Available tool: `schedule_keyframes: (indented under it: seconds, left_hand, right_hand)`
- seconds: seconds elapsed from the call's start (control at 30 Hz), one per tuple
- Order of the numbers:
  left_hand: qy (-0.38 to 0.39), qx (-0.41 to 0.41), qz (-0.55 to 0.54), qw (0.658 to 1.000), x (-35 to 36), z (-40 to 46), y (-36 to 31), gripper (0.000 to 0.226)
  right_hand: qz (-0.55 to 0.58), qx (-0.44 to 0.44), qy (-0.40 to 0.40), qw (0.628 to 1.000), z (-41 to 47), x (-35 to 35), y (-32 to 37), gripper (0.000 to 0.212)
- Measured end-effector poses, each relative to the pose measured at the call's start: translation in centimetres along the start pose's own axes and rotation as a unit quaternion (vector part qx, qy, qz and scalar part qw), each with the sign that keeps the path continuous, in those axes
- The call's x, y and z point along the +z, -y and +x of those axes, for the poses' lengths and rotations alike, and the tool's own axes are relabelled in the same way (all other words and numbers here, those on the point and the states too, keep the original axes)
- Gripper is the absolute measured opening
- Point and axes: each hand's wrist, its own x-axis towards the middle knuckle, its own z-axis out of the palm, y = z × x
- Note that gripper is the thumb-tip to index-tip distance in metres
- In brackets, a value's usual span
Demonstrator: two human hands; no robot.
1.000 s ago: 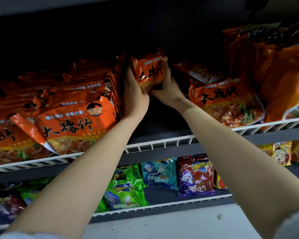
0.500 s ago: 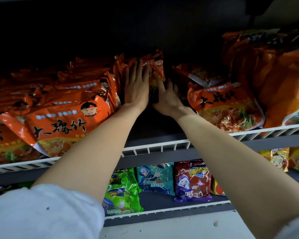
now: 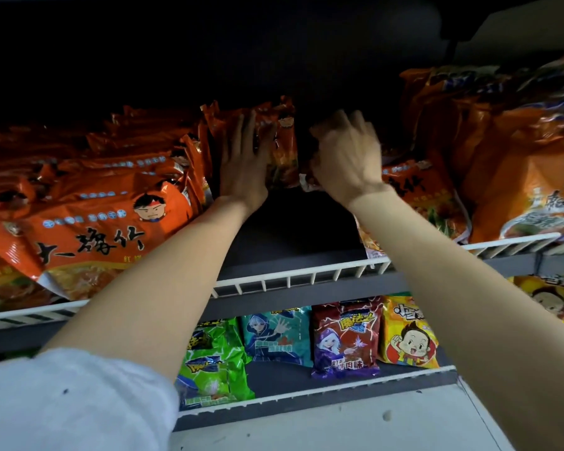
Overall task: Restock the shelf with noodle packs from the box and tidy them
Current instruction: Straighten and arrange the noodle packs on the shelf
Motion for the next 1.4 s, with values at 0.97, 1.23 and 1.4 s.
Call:
schedule_keyframes:
  seconds: [0.97,1.23,1.4]
  left_hand:
    - [-0.060,-0.279,-0.389,0.876,-2.5,-2.6,-1.7,0.077]
    - [-0.179,-0.214,-0.291,0.915,-3.6,-3.5,-2.2,0.099]
    - [-0.264,-0.074,-0.092,0.957,-3.1,-3.5,-1.4,0.100]
  right_hand:
    - [0.224,0.034,-0.015,0.974,-2.2,2.2,1.8,0.045]
    - [0.441,0.094,0.080,0.889,1.1,4.1,1.9,0.106]
    - [0.312,0.089,-0.030,0.945,-1.2,3.3,0.9,0.091]
